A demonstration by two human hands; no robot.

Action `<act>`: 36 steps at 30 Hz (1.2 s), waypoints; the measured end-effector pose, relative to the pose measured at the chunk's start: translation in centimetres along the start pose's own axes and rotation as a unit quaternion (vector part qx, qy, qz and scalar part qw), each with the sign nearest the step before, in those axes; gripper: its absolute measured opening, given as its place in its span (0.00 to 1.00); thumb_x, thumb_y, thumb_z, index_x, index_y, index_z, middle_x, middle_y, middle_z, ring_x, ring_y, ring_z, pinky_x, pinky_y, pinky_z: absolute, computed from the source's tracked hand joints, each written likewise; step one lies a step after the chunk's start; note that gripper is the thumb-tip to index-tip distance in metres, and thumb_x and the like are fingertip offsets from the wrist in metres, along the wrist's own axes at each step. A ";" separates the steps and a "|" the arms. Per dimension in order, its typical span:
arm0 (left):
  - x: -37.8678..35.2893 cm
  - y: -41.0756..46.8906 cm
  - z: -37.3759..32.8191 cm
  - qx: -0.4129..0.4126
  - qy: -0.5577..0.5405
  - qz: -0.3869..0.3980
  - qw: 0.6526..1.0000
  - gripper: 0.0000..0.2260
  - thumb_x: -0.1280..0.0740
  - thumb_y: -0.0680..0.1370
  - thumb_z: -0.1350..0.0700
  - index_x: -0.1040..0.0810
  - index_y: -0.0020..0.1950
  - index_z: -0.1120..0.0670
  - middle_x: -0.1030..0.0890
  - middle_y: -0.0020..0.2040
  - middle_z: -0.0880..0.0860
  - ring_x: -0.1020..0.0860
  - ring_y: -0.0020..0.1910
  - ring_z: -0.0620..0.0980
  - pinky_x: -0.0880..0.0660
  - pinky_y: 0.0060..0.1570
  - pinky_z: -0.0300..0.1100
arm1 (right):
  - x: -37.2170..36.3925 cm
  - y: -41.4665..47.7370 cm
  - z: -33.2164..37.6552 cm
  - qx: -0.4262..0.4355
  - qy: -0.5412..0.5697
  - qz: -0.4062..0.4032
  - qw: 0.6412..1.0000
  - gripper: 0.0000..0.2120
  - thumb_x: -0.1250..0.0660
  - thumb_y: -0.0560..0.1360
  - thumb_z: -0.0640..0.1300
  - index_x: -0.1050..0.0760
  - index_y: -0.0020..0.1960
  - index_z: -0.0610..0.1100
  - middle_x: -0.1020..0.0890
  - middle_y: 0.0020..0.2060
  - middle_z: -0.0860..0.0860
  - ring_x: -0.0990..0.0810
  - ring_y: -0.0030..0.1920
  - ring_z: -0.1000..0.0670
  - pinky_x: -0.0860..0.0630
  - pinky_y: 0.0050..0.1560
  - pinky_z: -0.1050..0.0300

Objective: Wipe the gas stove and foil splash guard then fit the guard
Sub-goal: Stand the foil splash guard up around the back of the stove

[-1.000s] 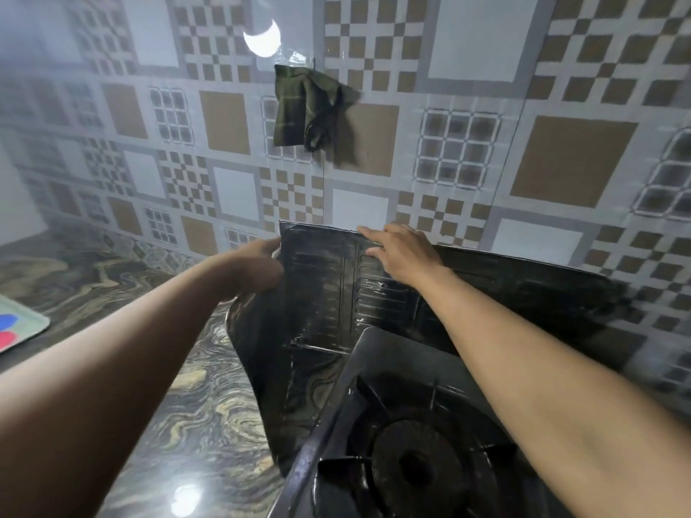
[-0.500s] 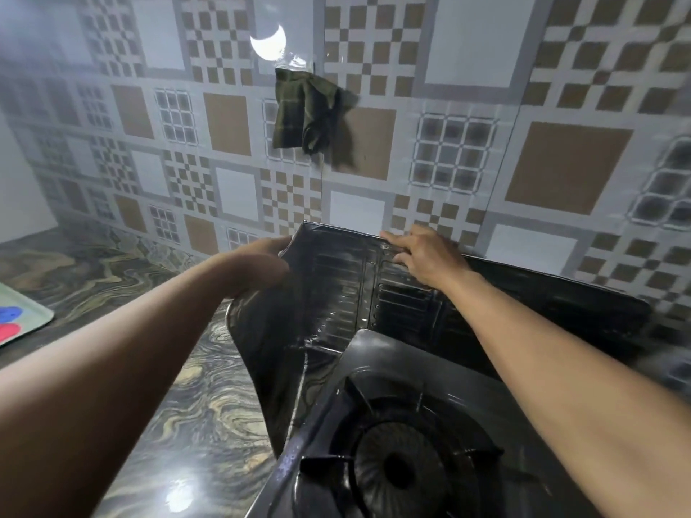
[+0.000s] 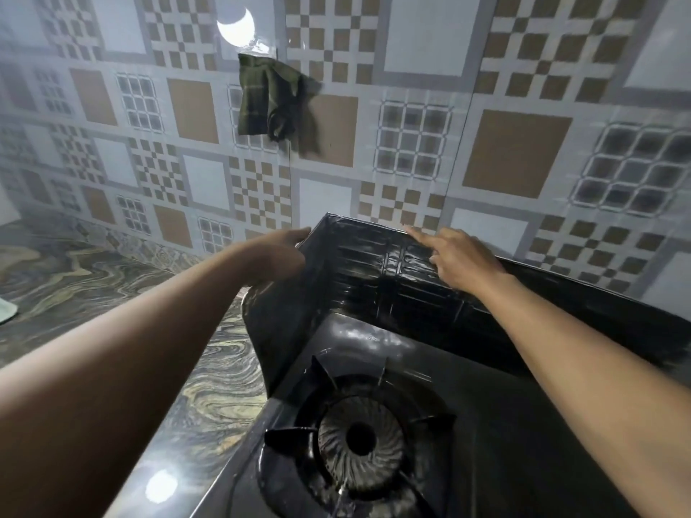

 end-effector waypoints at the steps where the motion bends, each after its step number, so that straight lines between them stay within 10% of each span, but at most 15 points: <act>1: -0.2 -0.1 -0.3 0.001 0.001 0.002 1.000 0.26 0.38 0.76 0.66 0.28 0.72 0.48 0.21 0.62 0.56 0.22 0.56 0.55 0.22 0.48 0.44 | 0.4 -0.2 -0.1 0.001 0.005 0.005 1.000 0.33 0.38 0.82 0.43 0.49 0.78 0.65 0.30 0.49 0.53 0.30 0.50 0.51 0.27 0.53 0.52; 7: -1.2 -0.6 -2.0 -0.008 0.039 -0.001 0.999 0.31 0.40 0.77 0.67 0.37 0.79 0.49 0.31 0.75 0.56 0.29 0.67 0.55 0.32 0.52 0.40 | 1.0 -0.1 1.4 -0.004 0.000 -0.019 1.000 0.26 0.40 0.83 0.47 0.43 0.79 0.58 0.25 0.56 0.48 0.25 0.59 0.45 0.30 0.63 0.43; 12: -1.2 -1.0 -1.6 0.005 0.041 0.003 0.999 0.33 0.39 0.76 0.68 0.37 0.79 0.47 0.30 0.74 0.57 0.30 0.58 0.53 0.28 0.50 0.43 | 0.2 -0.1 2.1 -0.018 0.021 -0.029 0.999 0.36 0.42 0.77 0.28 0.39 0.77 0.58 0.32 0.42 0.52 0.30 0.49 0.48 0.29 0.58 0.45; 20: -1.4 -1.0 -2.2 0.014 0.060 0.018 0.998 0.32 0.41 0.77 0.69 0.37 0.78 0.46 0.32 0.74 0.57 0.29 0.66 0.60 0.26 0.52 0.47 | 1.0 -0.6 0.1 -0.026 0.063 -0.010 0.998 0.39 0.43 0.76 0.25 0.38 0.77 0.58 0.35 0.40 0.53 0.31 0.49 0.48 0.27 0.50 0.51; 26: -1.3 -1.6 -1.9 0.027 0.069 0.050 0.996 0.33 0.39 0.77 0.68 0.35 0.77 0.41 0.28 0.71 0.57 0.25 0.56 0.57 0.20 0.50 0.51 | 1.1 -0.6 0.1 -0.041 0.090 0.021 0.995 0.39 0.46 0.75 0.25 0.37 0.76 0.59 0.32 0.49 0.53 0.29 0.62 0.44 0.28 0.64 0.48; 36: -1.6 -1.1 -3.1 0.024 0.108 0.033 0.993 0.31 0.40 0.78 0.67 0.39 0.79 0.47 0.33 0.76 0.58 0.30 0.70 0.60 0.26 0.56 0.48 | 2.7 -1.7 0.7 -0.069 0.084 0.056 0.992 0.37 0.44 0.77 0.27 0.39 0.77 0.59 0.36 0.76 0.45 0.36 0.75 0.41 0.35 0.71 0.49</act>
Point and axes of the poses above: each hand's wrist, its own y-axis towards the middle knuckle, its own x-axis out of the back of the hand, z = x × y, the point moved 6 cm from there along y, towards the middle knuckle
